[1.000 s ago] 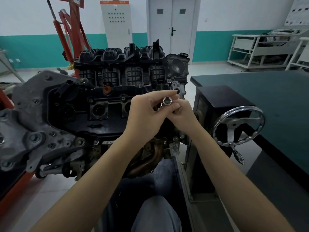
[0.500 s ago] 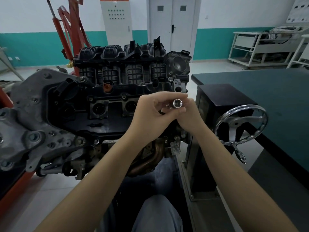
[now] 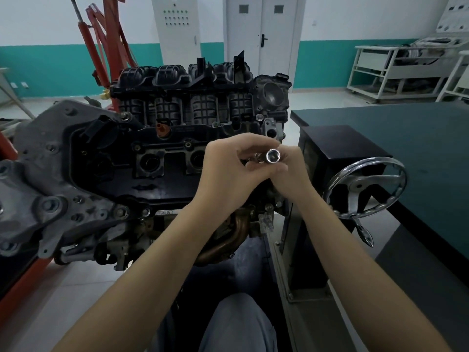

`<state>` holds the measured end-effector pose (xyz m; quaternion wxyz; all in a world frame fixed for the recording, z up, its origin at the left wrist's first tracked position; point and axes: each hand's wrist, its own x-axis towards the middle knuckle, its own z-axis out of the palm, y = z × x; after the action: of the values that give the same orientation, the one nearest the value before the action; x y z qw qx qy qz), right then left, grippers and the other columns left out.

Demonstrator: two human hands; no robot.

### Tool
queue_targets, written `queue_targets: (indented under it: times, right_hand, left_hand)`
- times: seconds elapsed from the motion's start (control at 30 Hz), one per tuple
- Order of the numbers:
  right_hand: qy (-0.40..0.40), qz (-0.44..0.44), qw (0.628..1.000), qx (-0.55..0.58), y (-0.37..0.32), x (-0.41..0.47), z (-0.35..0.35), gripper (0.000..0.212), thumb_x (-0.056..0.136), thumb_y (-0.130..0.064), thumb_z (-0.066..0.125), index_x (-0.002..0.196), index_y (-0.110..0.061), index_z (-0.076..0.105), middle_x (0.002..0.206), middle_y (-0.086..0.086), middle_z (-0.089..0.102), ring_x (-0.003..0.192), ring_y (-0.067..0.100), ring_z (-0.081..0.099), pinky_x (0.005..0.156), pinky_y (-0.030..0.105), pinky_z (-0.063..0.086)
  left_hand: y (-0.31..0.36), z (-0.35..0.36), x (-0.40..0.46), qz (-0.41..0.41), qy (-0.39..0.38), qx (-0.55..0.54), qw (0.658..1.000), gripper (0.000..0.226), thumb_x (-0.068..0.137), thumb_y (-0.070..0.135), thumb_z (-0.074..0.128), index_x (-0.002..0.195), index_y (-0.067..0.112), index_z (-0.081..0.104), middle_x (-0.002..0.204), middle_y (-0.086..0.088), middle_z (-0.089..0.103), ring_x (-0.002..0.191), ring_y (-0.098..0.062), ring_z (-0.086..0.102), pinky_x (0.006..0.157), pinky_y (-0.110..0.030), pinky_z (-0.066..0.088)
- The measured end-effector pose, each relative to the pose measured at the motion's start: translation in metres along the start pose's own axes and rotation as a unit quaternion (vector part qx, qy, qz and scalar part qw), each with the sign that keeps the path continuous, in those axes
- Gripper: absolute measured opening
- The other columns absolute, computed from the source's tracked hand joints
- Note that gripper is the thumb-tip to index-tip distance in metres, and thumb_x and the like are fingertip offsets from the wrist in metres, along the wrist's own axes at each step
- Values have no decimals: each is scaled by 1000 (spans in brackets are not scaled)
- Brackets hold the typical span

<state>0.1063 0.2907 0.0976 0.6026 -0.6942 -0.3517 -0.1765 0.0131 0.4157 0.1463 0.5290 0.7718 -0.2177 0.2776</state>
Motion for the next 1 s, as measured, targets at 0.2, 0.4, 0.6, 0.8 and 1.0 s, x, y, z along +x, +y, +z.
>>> queue_targets:
  times: [0.2,0.4,0.6,0.8,1.0]
  right_hand:
    - [-39,14,999,-20,-1,1,2,44,84,14,59,90,-29,63,78,-27,68,79,-7,63,71,10,46]
    - [-8,-12,1000,-2,-4,1,5,20,78,2,70,93,-12,71,82,-2,72,80,10,69,73,18,50]
    - [-23,4,1000,-8,-1,0,1,42,81,17,61,98,-21,63,79,-25,69,80,-5,64,72,11,46]
    - [14,-11,1000,13,-5,-1,5,27,75,5,70,92,-17,69,78,-11,69,74,1,64,68,13,48]
    - [-16,9,1000,-17,-1,0,1,36,84,12,60,86,-23,66,78,-9,66,75,2,63,70,19,48]
  left_hand:
    - [-1,-3,1,-11,-17,-56,998,40,74,-3,76,110,12,67,96,1,72,96,-10,70,91,-27,54]
    - [1,-3,1,4,15,-1,1000,34,67,3,84,98,8,73,91,3,72,90,-3,69,85,-19,54]
    - [1,-3,1,-4,-4,-27,1000,32,73,-5,77,104,5,72,96,-3,73,95,-9,69,90,-26,54]
    - [1,2,0,-9,19,-37,999,33,67,0,83,97,10,72,90,2,73,89,-8,70,86,-26,56]
    - [-3,0,1,-13,-5,-78,997,30,77,-8,73,104,4,71,98,-10,73,98,-19,70,93,-41,54]
